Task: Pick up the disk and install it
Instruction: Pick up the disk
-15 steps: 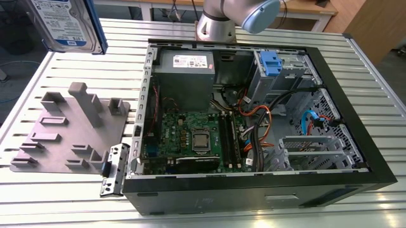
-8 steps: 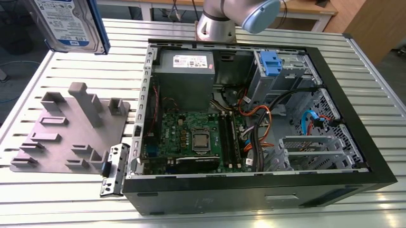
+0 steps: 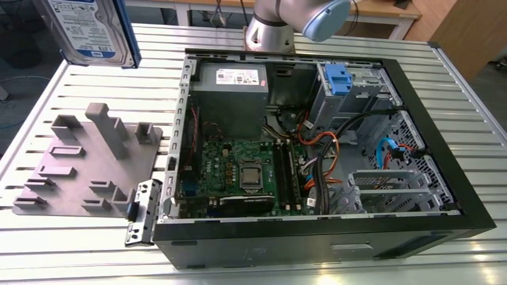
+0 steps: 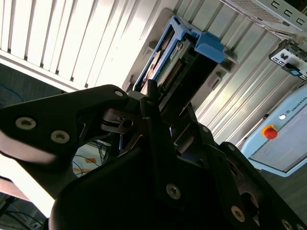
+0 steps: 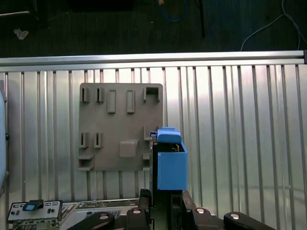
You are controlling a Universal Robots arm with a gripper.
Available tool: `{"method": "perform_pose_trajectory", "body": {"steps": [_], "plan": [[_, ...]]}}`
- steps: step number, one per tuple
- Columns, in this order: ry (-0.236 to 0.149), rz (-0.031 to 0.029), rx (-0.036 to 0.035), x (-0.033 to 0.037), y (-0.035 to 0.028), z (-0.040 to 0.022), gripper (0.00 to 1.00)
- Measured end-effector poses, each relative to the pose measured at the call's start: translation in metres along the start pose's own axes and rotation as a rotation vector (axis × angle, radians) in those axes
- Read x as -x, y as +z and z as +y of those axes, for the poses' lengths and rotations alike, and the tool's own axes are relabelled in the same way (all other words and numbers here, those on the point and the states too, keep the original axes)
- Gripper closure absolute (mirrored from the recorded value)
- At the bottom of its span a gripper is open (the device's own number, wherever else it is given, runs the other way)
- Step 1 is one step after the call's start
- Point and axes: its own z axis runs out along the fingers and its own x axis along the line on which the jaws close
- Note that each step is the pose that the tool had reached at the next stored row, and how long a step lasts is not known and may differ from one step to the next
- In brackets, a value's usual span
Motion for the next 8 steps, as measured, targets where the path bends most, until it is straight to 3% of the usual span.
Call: {"method": "perform_pose_trajectory", "body": {"steps": [8], "plan": [[0.0, 0.0, 0.0, 0.0003, -0.0002, -0.0058, 0.65]]}}
